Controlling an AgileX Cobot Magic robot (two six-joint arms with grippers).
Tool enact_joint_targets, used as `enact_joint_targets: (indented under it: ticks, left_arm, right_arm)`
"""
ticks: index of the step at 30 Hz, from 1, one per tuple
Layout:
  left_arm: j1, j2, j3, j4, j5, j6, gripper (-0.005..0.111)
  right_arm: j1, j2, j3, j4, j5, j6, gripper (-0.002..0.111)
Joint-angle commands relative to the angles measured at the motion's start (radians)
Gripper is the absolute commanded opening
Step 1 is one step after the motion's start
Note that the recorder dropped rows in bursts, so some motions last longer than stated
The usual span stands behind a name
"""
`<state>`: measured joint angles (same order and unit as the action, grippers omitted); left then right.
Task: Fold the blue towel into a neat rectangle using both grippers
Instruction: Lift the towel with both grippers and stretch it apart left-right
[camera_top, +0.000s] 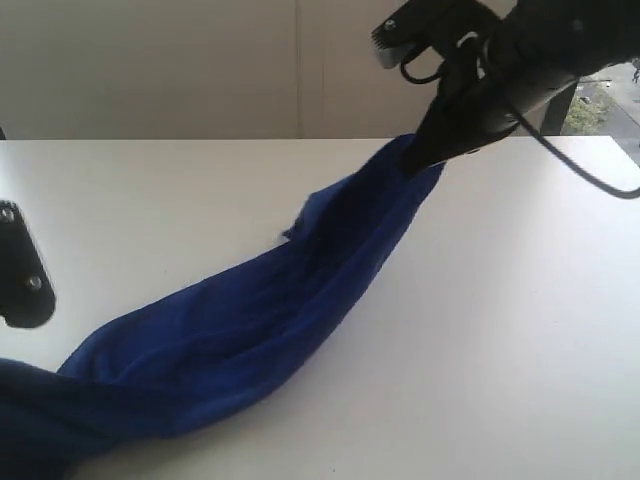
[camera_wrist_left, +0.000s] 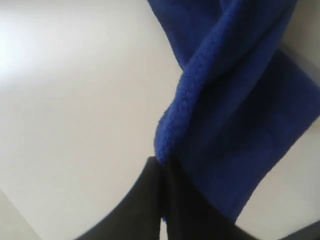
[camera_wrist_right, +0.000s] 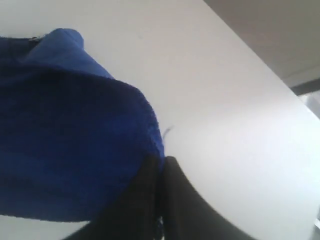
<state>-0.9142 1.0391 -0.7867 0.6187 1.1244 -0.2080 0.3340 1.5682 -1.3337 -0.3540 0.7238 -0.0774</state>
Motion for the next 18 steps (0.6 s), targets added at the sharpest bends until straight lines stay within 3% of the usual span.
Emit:
enact_joint_targets:
  ticks: [1, 7, 13, 18]
  left_arm:
    - [-0.006, -0.085, -0.055, 0.059, 0.097, 0.014, 0.0]
    - [-0.006, -0.171, -0.065, 0.126, 0.097, 0.069, 0.0]
    - [-0.006, -0.221, -0.067, 0.128, 0.097, 0.077, 0.0]
    - [-0.006, -0.252, -0.14, 0.075, 0.097, 0.077, 0.0]
  right_arm:
    - [-0.008, -0.087, -0.002, -0.169, 0.108, 0.084, 0.0]
    - [-0.008, -0.237, -0.002, -0.259, 0.222, 0.146, 0.0]
    - [-0.008, -0.429, -0.002, -0.298, 0.298, 0.172, 0.0]
    - [-0.008, -0.547, -0.002, -0.287, 0.369, 0.172, 0.0]
